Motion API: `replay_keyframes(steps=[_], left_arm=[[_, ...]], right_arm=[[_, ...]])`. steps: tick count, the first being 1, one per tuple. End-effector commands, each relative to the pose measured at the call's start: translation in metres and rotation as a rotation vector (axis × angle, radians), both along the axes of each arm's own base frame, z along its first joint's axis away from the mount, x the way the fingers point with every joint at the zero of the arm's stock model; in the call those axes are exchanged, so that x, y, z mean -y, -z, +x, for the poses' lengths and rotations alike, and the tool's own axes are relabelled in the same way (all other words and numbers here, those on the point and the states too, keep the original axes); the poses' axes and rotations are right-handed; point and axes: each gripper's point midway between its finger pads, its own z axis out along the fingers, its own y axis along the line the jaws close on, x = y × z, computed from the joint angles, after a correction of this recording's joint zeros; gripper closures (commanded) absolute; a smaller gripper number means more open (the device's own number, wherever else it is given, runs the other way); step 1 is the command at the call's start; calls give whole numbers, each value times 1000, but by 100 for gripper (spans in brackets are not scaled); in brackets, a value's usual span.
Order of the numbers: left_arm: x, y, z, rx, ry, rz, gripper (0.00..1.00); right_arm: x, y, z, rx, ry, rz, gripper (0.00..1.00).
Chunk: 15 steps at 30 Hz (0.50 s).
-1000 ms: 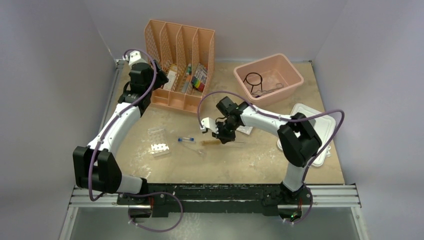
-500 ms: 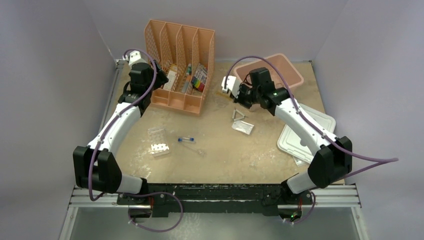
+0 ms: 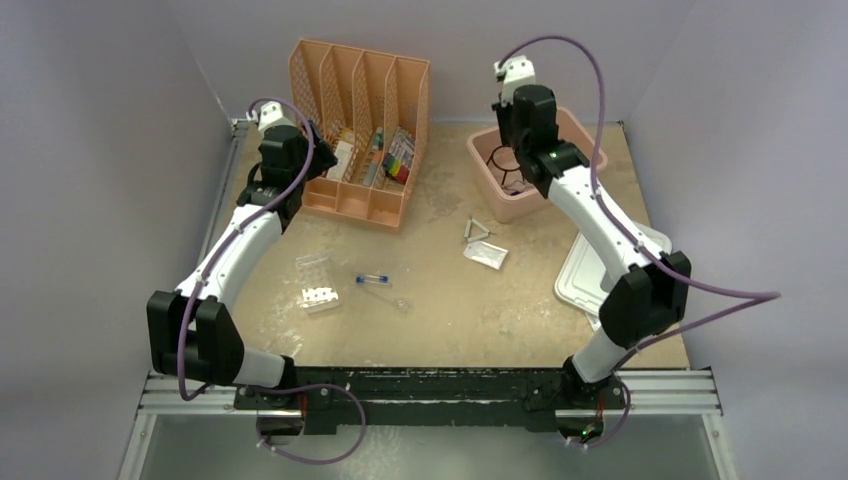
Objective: Organize the chemistry lab equipment
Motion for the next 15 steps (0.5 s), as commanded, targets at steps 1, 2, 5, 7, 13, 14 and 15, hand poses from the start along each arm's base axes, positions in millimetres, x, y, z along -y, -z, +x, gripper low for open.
replay_keyframes(steps=[1,2,5,7,13,14,15], left_arm=[[-2,-20,4,64,-4,-2,33],[-2,-20,3,66,-3,-4,33],[-2,-15,0,62,-3,-7,33],[-3,-13,-2,59,-4,-7,33],[-3,-13,-6,61,-4,-8,33],[-4,-13,-7,62,-5,-8,33],[-4,-12,-8,60,-5,-9,33]], right_arm=[[53,-11,3,-17,502,286,100],[62,-6,-1,-29,586,322,100],[69,10,-7,-63,720,474,100],[70,16,-8,-62,774,537,100],[93,44,-12,-56,1009,576,100],[96,51,-12,-69,1038,578,100],[100,61,-12,-95,1068,570,100]])
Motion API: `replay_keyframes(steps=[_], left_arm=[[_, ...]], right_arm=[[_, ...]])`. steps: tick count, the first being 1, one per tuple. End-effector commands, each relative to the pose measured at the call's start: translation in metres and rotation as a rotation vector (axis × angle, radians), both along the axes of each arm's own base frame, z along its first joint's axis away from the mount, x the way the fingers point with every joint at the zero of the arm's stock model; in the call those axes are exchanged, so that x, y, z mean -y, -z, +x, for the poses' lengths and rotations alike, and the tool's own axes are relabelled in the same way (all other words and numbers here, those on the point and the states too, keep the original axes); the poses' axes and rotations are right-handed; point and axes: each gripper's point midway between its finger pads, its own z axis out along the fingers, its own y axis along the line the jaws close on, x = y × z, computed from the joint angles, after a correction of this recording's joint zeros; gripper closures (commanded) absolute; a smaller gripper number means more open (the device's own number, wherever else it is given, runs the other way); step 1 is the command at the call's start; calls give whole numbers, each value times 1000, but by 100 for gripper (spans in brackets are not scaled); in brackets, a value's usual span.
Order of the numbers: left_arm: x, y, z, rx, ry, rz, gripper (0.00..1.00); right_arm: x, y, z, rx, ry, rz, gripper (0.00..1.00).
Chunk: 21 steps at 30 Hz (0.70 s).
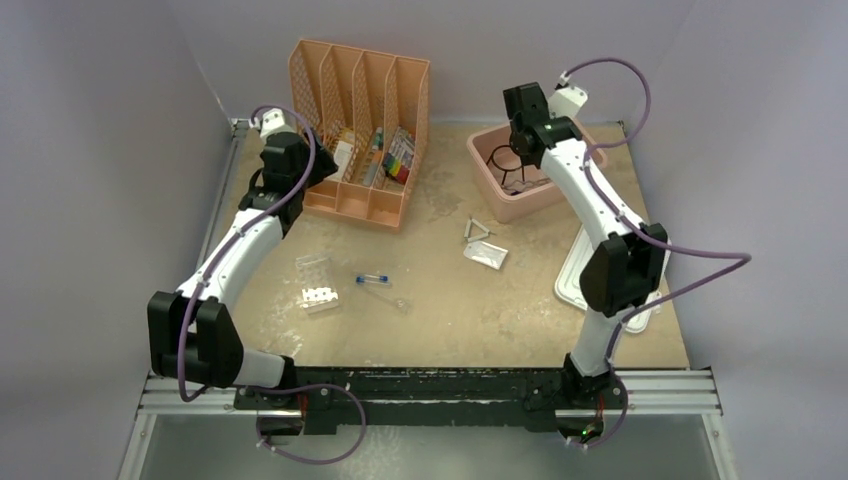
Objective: Organize the chemistry lab equipment
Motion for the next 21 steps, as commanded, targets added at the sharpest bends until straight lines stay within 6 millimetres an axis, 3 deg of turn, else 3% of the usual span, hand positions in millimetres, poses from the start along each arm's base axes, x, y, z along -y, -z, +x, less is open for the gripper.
replay_keyframes(steps=[1,12,21], left_arm=[[-3,-29,-2,89,-5,-14,33],[-4,-27,-6,84,-8,-11,33],[-5,-26,-6,77,-7,-2,33]], right_arm=[[29,12,-9,-7,239,63,100],[43,72,-1,-117,380,180,100],[48,90,10,-121,402,167,100]])
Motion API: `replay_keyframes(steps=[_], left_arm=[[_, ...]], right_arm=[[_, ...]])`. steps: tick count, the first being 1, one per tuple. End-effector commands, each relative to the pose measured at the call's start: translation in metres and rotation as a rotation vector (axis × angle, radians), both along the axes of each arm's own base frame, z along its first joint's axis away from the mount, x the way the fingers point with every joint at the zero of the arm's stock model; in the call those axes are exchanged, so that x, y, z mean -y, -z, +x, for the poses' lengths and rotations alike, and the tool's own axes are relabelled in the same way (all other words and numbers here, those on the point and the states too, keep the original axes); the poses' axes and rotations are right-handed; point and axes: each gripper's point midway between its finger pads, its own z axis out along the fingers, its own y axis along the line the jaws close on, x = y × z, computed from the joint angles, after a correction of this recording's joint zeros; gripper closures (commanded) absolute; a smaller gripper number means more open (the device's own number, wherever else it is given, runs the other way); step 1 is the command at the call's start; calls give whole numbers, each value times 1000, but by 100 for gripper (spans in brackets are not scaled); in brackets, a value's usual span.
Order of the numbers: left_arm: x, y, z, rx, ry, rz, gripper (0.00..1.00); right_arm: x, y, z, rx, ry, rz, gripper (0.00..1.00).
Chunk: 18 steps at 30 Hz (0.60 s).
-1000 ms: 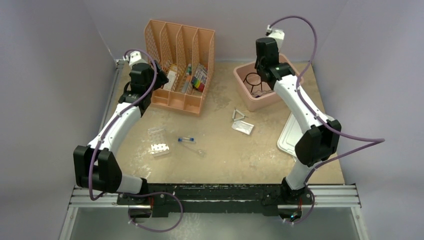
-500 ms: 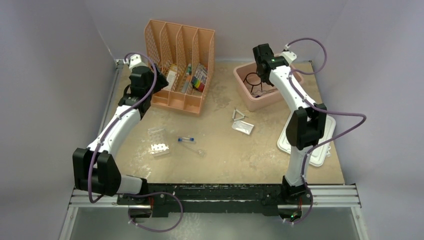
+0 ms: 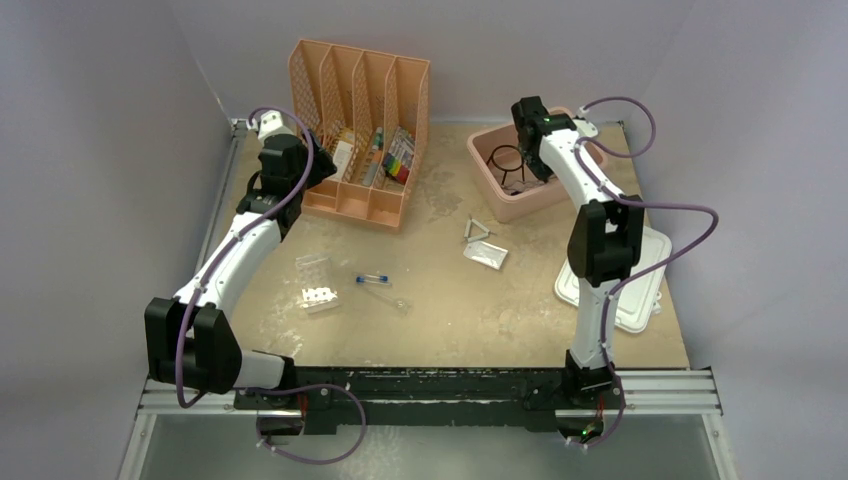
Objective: Organize the chemistry lab equipment
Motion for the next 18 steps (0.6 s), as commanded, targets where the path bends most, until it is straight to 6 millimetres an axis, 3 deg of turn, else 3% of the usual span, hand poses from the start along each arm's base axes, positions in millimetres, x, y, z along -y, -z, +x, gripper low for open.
replay_keyframes(steps=[1,10,18], left_arm=[[-4,-24,0,68,-8,0,33],[-5,-23,1,61,-16,9,33],[-6,-24,2,61,-21,12,33]], right_arm=[[5,-14,8,68,61,3,100],[8,4,6,40,103,56,99],[5,-6,15,79,75,72,80]])
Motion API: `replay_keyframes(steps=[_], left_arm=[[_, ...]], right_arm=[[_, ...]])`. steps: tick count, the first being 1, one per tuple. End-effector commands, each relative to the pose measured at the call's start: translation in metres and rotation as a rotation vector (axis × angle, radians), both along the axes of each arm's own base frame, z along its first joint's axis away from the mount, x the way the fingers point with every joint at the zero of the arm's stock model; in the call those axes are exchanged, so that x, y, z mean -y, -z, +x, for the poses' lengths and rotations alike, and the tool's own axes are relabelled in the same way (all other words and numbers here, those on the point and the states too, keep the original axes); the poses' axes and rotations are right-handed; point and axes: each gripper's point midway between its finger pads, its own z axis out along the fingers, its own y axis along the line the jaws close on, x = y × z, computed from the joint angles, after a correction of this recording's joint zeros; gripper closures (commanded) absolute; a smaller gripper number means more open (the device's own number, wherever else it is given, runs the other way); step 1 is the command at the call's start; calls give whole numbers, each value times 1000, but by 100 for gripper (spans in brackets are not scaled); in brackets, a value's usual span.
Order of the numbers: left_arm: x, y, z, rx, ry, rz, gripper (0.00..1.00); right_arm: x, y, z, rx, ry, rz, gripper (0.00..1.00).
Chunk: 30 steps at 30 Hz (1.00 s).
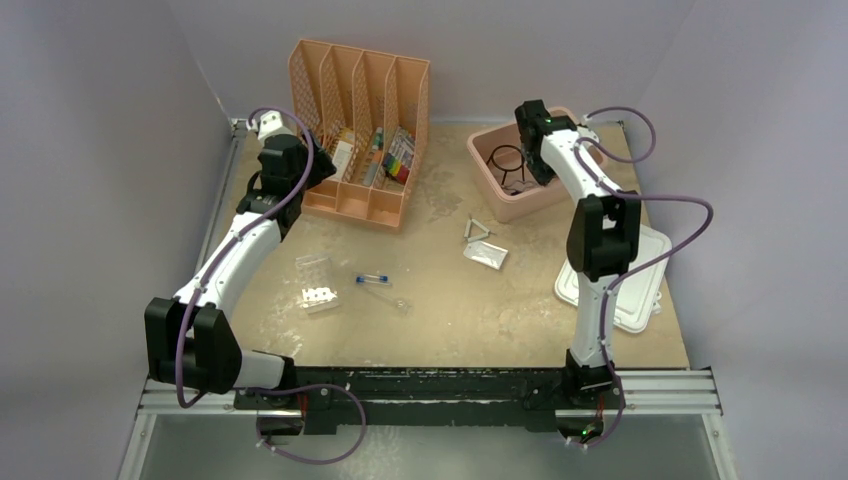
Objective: Organize the chemistry lab equipment
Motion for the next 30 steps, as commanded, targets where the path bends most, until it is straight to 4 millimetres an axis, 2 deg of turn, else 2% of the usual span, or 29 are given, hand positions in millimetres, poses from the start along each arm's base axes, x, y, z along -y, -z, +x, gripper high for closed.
replay_keyframes(steps=[1,7,11,15,17,19,23,25,27,30], left_arm=[[-4,-26,3,69,-13,6,33],[-2,-32,7,82,-2,0,33],[3,-34,10,89,19,-8,33],[6,-35,12,97,33,-18,33],[7,-34,13,99,33,-22,33],[7,-34,14,102,34,-28,32],[10,-36,16,116,47,-36,27],[10,-37,16,122,46,-36,25],[9,-40,17,130,38,-34,23],[-2,-41,15,125,-17,-17,20]], right_arm=[[2,-36,11,108,3,2,78],[3,-70,17,204,-66,-26,55],[11,-106,22,246,-168,-125,53],[0,-136,32,296,-379,-182,52],[-12,-148,35,320,-517,-194,51],[-30,-158,37,368,-650,-184,50],[-95,-184,27,520,-970,-172,45],[-131,-191,17,558,-1087,-190,38],[-165,-188,9,534,-1198,-214,36],[-211,-168,-5,470,-1341,-200,36]])
